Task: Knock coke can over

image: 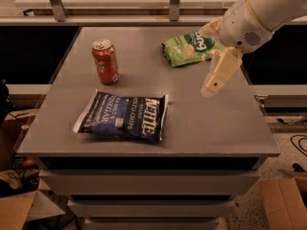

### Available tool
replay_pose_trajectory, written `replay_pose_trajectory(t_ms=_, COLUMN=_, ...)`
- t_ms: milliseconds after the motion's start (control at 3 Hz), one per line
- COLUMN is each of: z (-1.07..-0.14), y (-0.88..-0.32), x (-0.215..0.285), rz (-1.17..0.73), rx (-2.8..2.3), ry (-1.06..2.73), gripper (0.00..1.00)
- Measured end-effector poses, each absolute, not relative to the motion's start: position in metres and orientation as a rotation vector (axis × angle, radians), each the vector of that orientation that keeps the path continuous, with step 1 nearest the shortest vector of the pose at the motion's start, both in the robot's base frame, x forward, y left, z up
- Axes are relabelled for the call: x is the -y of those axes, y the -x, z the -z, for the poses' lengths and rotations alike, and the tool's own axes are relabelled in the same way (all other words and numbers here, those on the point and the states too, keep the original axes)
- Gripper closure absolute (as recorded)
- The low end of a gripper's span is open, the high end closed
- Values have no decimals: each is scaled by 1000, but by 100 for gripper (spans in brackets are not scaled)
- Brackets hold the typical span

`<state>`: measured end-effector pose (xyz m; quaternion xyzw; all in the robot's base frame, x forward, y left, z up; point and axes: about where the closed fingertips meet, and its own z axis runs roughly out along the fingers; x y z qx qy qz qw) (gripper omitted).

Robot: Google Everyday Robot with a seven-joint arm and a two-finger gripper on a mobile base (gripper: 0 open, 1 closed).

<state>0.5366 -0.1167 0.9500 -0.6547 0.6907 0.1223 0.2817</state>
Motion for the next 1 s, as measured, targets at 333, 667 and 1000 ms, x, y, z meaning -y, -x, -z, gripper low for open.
replay_pose_trajectory(t_ms=333, z=-949, y=-538, x=116, rz=-307, rx=-1849, ry=1723, gripper=0)
replay_pose_trajectory(t_ms=667, z=-948, y=-562, x=98, rz=-304, rx=-1761, ry=1685, gripper=0)
replay_pose_trajectory(t_ms=1000, z=-943, y=-597, x=70, rz=-343, rx=-1655, ry=1674, gripper=0)
